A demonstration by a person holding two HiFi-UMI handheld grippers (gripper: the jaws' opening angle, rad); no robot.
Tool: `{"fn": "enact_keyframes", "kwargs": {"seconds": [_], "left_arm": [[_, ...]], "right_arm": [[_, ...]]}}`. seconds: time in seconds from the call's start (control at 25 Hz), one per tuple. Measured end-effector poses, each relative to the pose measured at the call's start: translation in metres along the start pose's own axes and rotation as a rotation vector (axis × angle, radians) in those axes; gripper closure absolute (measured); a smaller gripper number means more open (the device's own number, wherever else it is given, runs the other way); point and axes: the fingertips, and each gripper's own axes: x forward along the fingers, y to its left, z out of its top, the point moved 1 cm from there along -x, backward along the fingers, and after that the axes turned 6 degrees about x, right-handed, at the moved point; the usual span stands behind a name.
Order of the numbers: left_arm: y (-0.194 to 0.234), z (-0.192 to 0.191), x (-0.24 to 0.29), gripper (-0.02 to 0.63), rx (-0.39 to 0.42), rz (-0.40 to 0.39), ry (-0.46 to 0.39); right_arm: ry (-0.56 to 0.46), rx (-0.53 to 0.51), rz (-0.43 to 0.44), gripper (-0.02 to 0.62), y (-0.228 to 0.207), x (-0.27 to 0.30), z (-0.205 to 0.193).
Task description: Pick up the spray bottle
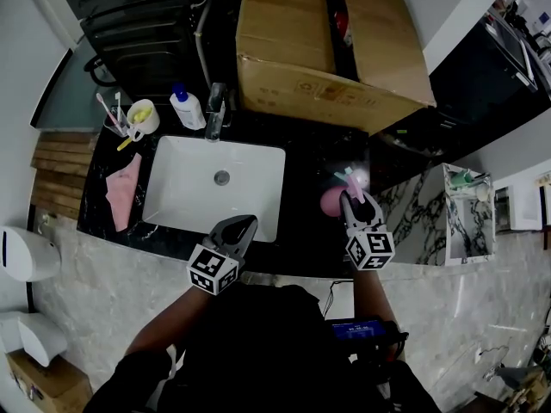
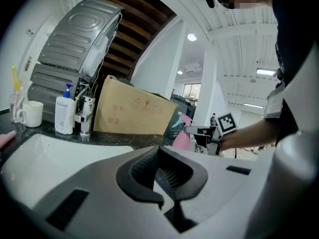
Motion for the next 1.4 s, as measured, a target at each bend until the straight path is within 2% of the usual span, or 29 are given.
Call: {"fn": "enact_keyframes", "kwargs": {"seconds": [0.44, 0.72, 0.92, 1.4], "left_arm": [[0.004, 0.001, -0.006, 0.598, 0.007, -0.041, -0.002], [0.003, 0.002, -0.01, 0.598, 0.017, -0.098, -0.003], [0.001, 0.001, -0.014, 0.598, 0.031, -0.155, -0.004], [-0.019, -0.006, -0.017, 0.598, 0.083, -0.349, 0.007]], "right_arm": [[-0.031, 0.032, 0.003, 0.443, 0.012, -0.014, 0.003], [-0.046, 0.037, -0.032, 0.445, 0.02, -0.031, 0.002], [-0.058, 0.042, -0.089, 0.446, 0.025, -0.051, -0.002], [-0.13, 0.084, -0.298, 0.446, 0.04, -0.13, -0.017]]}}
